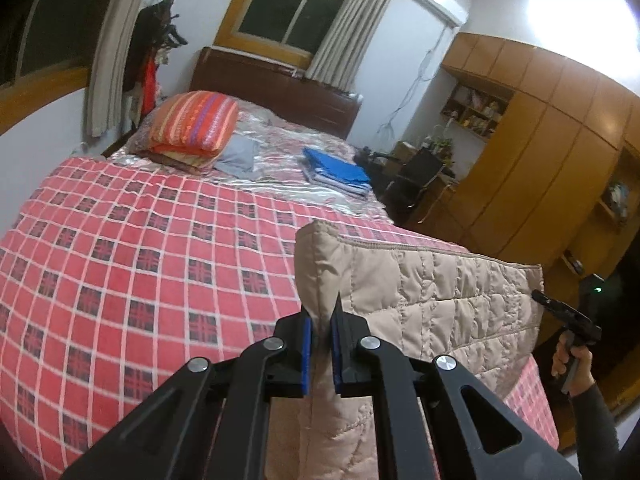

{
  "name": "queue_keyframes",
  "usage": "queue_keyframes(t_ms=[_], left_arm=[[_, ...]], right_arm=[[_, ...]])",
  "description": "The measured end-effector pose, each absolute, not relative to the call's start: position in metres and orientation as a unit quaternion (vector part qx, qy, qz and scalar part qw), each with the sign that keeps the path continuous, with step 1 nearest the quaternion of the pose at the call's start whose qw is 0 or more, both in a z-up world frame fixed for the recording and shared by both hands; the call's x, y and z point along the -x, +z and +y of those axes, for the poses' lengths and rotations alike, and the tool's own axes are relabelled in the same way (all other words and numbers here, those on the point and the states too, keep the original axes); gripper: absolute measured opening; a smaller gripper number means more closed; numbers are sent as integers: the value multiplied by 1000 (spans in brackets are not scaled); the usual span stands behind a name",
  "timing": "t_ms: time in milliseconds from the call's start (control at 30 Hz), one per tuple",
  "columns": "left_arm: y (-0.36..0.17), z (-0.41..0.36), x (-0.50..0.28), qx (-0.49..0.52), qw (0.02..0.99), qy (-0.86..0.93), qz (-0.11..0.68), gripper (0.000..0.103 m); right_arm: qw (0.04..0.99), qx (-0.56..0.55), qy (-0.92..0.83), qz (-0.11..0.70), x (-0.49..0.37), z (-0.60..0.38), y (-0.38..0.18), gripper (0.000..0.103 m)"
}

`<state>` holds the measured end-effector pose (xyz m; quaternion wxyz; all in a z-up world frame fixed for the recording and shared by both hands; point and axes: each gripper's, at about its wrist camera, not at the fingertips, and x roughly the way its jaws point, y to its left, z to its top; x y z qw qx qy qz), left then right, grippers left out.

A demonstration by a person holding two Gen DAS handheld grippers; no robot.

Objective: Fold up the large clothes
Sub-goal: 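Grasp the folded coat edge with both tools and lift it up, then lay the lifted coat edge over the coat and open both tools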

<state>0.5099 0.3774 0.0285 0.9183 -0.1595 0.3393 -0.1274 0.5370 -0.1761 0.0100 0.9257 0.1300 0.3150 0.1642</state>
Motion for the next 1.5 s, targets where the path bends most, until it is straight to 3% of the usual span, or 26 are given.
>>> queue_keyframes(t_ms=[367,733,1067,1133,1167,1200,1267,1367,1500], left_arm=[[-67,392,-600,192,880,-82,427,7],[-159,410,-641,251,821,-70,508,7],[-179,413,-638,263,812,-74,515,8],[-177,415,-637,263,813,-66,515,15],[-172,419,-634,269,815,-54,511,23],[-162,425,-627,271,821,-28,502,41],[-138,435,-608,287,836,-10,468,58],[-113,422,-592,313,827,-107,454,59],[-123,393,-591,307,805,-164,481,57]], right_arm=[[907,-117,128,384,-634,-158,-70,11],[862,-137,98,478,-680,-160,-156,11],[834,-161,99,518,-683,-163,-182,14],[829,-154,98,529,-683,-160,-183,18],[830,-149,94,530,-682,-160,-179,28],[834,-139,84,527,-680,-161,-170,42],[860,-121,74,490,-666,-163,-137,52],[866,-140,109,467,-648,-164,-109,49],[817,-185,167,521,-638,-149,-135,32]])
